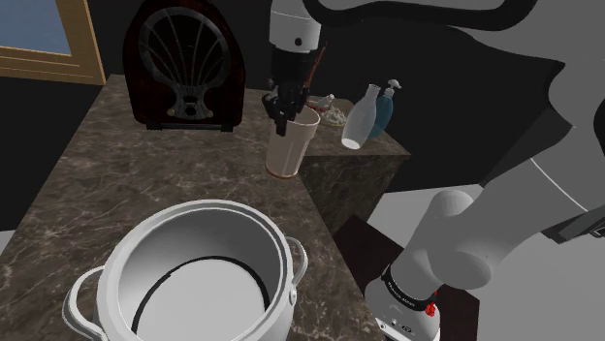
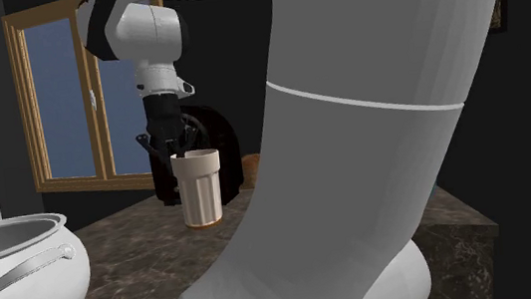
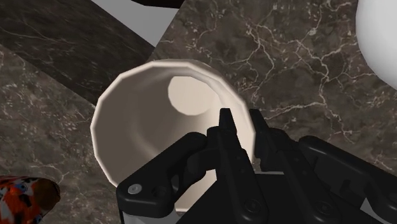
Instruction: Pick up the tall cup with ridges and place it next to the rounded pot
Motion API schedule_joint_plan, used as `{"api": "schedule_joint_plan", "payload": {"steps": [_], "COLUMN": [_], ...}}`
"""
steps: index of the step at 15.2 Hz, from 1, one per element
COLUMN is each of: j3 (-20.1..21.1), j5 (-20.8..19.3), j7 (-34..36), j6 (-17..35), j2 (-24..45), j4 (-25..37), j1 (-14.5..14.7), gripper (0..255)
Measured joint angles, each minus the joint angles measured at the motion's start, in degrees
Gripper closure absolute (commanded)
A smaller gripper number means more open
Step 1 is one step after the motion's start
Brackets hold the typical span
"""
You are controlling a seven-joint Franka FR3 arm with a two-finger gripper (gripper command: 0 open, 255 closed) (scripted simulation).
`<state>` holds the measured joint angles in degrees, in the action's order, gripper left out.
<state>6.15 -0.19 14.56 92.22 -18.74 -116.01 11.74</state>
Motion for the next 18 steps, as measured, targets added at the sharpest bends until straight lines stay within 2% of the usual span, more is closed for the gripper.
{"api": "schedule_joint_plan", "payload": {"steps": [11, 17, 18], "j3": [0.17, 0.19, 0.19], "j5": [0.08, 0.08, 0.08], "j7": [0.28, 0.3, 0.3], "j6": [8.25, 8.7, 8.71], "j2": [0.01, 0.03, 0.03], "j4": [-8.25, -8.65, -8.66], "j1": [0.1, 0.11, 0.11], "gripper": [255, 255, 0]}}
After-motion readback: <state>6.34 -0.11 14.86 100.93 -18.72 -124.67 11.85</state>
